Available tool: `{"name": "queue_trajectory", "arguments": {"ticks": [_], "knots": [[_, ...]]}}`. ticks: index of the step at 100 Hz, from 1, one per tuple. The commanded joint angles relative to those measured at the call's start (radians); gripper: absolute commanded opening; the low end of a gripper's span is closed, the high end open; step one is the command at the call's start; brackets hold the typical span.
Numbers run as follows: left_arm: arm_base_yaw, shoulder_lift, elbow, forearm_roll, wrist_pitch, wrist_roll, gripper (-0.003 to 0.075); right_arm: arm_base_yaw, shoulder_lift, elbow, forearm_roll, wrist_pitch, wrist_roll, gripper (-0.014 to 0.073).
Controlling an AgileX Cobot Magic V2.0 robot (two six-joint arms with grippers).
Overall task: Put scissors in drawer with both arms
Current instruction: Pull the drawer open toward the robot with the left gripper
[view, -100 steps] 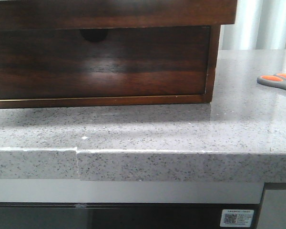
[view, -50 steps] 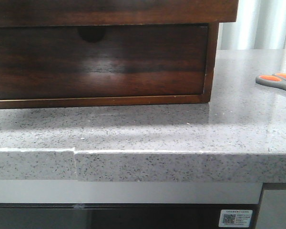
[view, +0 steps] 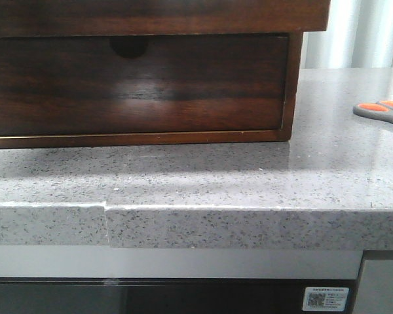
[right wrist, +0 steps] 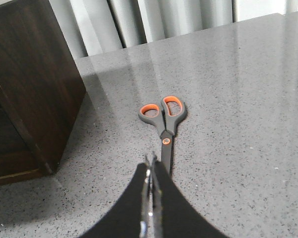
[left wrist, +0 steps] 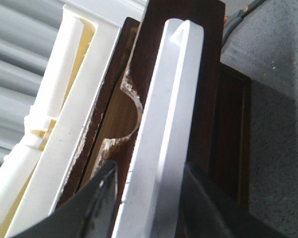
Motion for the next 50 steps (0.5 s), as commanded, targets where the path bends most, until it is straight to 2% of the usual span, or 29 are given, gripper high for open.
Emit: {"name": "queue_trajectory", "arguments": {"ticks": [1,14,50], "knots": [[-0.003,-0.014,-0.037,-0.043,-0.074,-0.065,0.0289,-0.003,0.018,-0.037,0.007,-0.063,-0.008,-0.0071],[-0.003,-0.014,-0.013,-0.002,-0.106,-0.085,0.0289,-0.003,0.018,-0.037,0.007,-0.044,-0.008,-0.0071],[-0.003,-0.037,0.013,-0.009,-0.194,-0.115,0.0286,-0.003,0.045,-0.045,0.007,-0.025,-0.008,-0.0071]]}}
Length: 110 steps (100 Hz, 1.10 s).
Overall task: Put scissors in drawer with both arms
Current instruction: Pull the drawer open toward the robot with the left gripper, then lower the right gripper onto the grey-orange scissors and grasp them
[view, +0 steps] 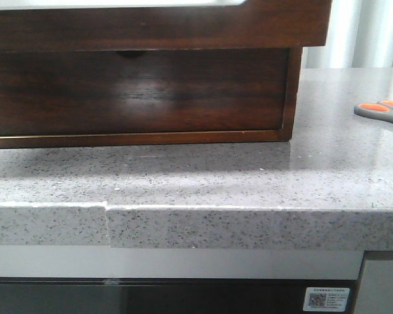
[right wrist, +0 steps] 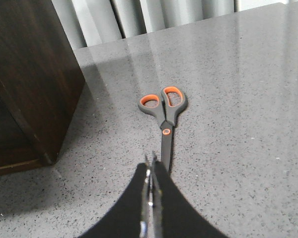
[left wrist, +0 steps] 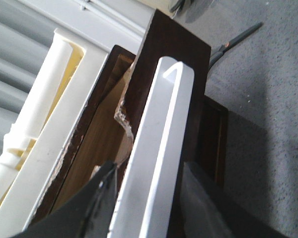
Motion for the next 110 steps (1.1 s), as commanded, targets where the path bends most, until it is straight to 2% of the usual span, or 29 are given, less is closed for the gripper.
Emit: {"name": "queue_trajectory", "arguments": {"ticks": [1,16,38,47,80,93,110], "knots": [[-0.003,-0.022,-0.026,-0.042,-0.074,-0.037,0.0286,-0.003,0.045,-0.048,0.007,-0.055,-0.008,-0.0071],[-0.003,-0.073,-0.026,-0.048,-0.081,-0.117,0.0285,-0.003,0.156,-0.104,0.007,-0.031,-0.01,-0.0034],[-0.003,-0.191,-0.026,-0.048,-0.081,-0.235,0.0284,-0.003,0.402,-0.247,0.007,-0.024,-0.042,0.0232],[-0.003,-0.231,-0.026,-0.048,-0.081,-0.268,0.0284,-0.003,0.519,-0.313,0.003,-0.019,-0.042,0.0292],[-0.003,-0.289,-0.026,-0.048,-0.079,-0.286,0.0284,-0.003,0.969,-0.683,0.001,0.214,-0.042,0.0296],[-0.003,-0.289,-0.026,-0.048,-0.079,-0.286,0.0284,-0.003,1.104,-0.812,-0.007,0.339,-0.042,0.0296],[-0.003,-0.289,-0.026,-0.048,-0.075,-0.286,0.0284,-0.003,1.24,-0.936,-0.061,0.423,-0.042,0.0297]]}}
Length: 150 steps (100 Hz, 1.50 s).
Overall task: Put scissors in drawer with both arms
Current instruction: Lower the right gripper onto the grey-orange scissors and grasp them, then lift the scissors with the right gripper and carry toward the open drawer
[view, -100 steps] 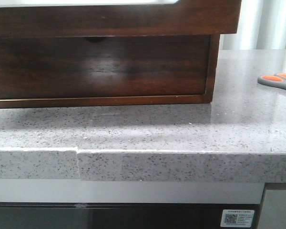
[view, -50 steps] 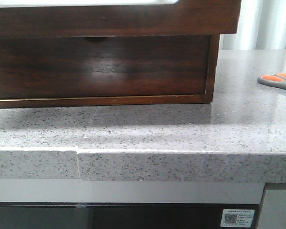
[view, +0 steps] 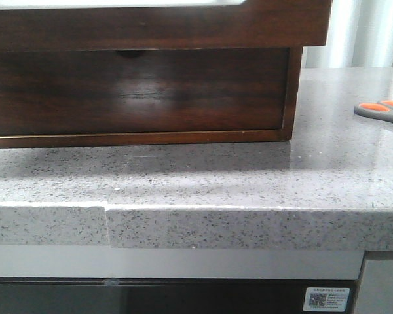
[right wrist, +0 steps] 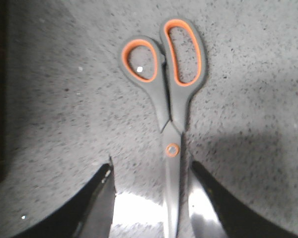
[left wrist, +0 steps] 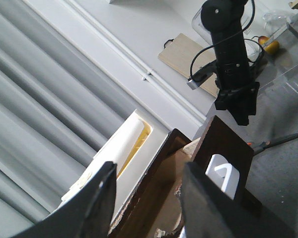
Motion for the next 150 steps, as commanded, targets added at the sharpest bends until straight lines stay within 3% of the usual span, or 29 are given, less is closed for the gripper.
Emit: {"name": "queue_trajectory", "arguments": {"ticks": [1,23,44,88,128,136,150], "knots": [[-0.003,0.004,-0.029,-0.046,-0.019,-0.015,0.0284,-0.003,0.035,-0.092,-0.032,0.017,-0.011,0.0297],[-0.003,0.004,-0.029,-0.046,-0.016,-0.015,0.0284,-0.003,0.154,-0.158,-0.039,0.076,-0.011,0.0299],[-0.003,0.004,-0.029,-0.046,-0.005,-0.015,0.0284,-0.003,0.23,-0.165,-0.045,0.081,-0.011,0.0402],[-0.003,0.004,-0.029,-0.046,-0.001,-0.015,0.0284,-0.001,0.316,-0.196,-0.047,0.092,-0.011,0.0392],[-0.003,0.004,-0.029,-0.046,-0.001,-0.015,0.0284,-0.001,0.352,-0.196,-0.048,0.115,-0.011,-0.0018],[-0.003,0.004,-0.029,-0.046,0.001,-0.015,0.0284,-0.001,0.354,-0.196,-0.05,0.115,-0.011,-0.0069],[-0.003,0.004,-0.029,-0.046,0.006,-0.015,0.0284,-0.001,0.346,-0.196,-0.05,0.115,-0.011,-0.0073]]}}
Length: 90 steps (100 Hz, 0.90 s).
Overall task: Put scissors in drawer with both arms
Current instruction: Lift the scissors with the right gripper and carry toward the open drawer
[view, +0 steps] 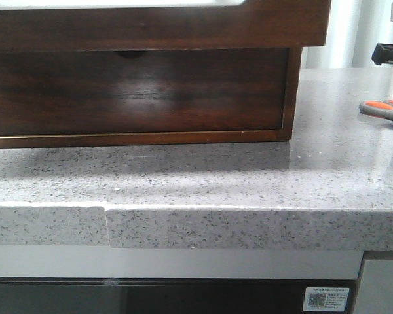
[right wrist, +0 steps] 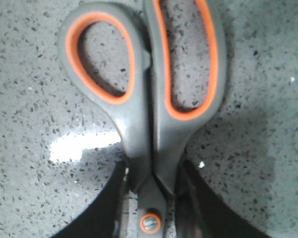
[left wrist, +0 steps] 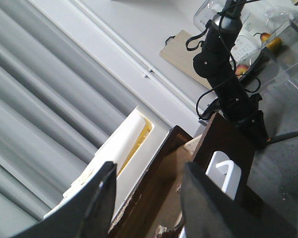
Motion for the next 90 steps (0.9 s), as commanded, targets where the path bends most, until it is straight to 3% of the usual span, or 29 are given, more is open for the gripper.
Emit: {"name": "queue_trajectory", "arguments": {"ticks": [1,28,53,74,90], "knots": [[-0.003,0.004,-0.029,-0.045,-0.005,-0.015,0.0284,-0.001,-0.015,-0.007,0.003,0.01,-0.006,-0.0073],[-0.003,0.004,-0.029,-0.045,-0.005,-0.015,0.0284,0.001,-0.165,-0.007,0.045,0.012,-0.068,-0.0073],[-0.003,0.004,-0.029,-0.045,-0.005,-0.015,0.0284,0.064,-0.352,-0.07,0.071,-0.013,-0.129,-0.0073],[-0.003,0.004,-0.029,-0.045,-0.005,-0.015,0.0284,0.17,-0.458,-0.217,0.154,-0.013,-0.231,-0.0073],[-0.003,0.004,-0.029,-0.045,-0.005,-0.015,0.0284,0.323,-0.471,-0.342,0.156,-0.01,-0.312,-0.0073]]}}
